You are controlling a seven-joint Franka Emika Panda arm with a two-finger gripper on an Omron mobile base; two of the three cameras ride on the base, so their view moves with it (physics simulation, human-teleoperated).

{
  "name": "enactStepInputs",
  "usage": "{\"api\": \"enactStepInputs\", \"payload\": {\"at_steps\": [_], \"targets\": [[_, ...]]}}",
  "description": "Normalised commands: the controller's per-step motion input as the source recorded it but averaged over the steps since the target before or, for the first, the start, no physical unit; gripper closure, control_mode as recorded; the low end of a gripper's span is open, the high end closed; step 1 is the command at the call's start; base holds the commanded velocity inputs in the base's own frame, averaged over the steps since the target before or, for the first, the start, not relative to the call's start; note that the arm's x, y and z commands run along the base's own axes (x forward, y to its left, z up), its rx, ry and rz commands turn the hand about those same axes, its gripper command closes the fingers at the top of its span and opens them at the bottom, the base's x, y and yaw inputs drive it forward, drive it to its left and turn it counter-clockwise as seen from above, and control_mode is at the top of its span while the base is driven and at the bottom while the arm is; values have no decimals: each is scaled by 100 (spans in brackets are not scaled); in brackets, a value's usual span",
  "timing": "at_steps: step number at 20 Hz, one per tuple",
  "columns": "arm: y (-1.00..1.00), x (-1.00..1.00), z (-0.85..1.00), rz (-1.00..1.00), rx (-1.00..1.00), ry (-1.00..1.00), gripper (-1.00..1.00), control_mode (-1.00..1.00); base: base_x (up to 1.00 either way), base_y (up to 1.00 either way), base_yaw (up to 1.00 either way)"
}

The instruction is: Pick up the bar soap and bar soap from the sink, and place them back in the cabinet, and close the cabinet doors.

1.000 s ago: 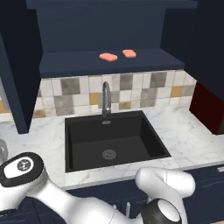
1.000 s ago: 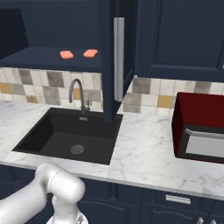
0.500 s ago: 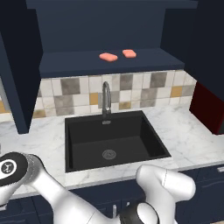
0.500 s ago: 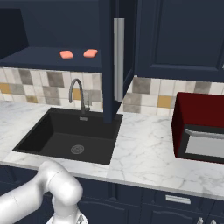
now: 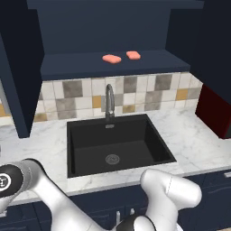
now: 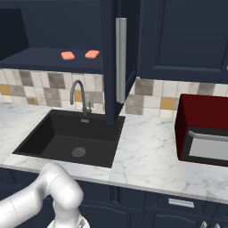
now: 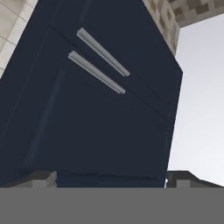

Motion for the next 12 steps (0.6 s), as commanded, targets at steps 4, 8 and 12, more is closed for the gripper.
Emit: {"api": "enactStepInputs", "payload": {"at_steps": [4,8,12], "targets": [[0,0,0,-2,8,-9,-100,-100,0,0,0],[-11,0,13,-1,13,-6,-100,-100,0,0,0],[-33,-1,29,0,17,-2,-100,-100,0,0,0]]}}
